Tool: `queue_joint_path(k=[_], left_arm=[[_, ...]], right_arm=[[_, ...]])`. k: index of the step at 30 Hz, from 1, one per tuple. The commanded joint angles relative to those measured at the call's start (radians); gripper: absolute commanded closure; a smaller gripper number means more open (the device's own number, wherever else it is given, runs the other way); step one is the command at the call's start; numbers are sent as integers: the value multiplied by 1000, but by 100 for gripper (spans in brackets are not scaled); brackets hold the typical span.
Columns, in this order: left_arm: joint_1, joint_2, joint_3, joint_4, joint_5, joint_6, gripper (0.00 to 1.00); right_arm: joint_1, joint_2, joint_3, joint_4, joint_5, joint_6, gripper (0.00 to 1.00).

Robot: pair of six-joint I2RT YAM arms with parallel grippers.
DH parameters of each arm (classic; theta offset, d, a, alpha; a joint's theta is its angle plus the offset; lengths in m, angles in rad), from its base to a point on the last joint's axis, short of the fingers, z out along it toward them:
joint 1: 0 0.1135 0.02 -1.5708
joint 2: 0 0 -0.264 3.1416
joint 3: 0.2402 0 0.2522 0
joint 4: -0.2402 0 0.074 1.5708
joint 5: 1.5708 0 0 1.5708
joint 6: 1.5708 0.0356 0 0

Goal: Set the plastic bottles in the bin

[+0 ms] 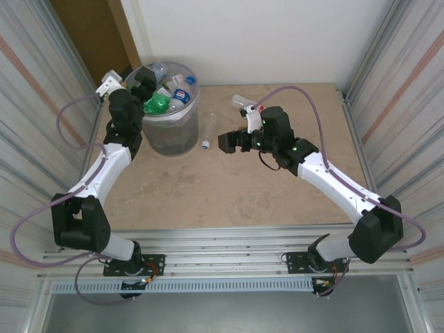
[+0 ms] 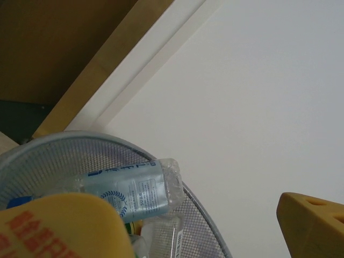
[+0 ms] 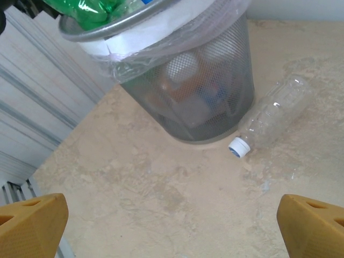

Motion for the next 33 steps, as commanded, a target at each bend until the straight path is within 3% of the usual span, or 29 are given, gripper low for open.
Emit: queue_joint_path(k=[1,9,17,27,33], left_arm=[[10,64,29,63,-6,87,1],[-31,137,157,52,8,276,1],[-83,127,234,-132,-121,362,1],[-98,27,174,-196,-157,343,2],[-103,-47,152,-277,-87,322,1]], right_arm=[[-9,29,59,-11,-25,23,2],[-18,149,223,-67,6,-30,2],[-43,180,279,-79,0,-37,2],[-61,148,242,-78,-4,-28,2],[-91,143,258,-88,-17,-6,2]])
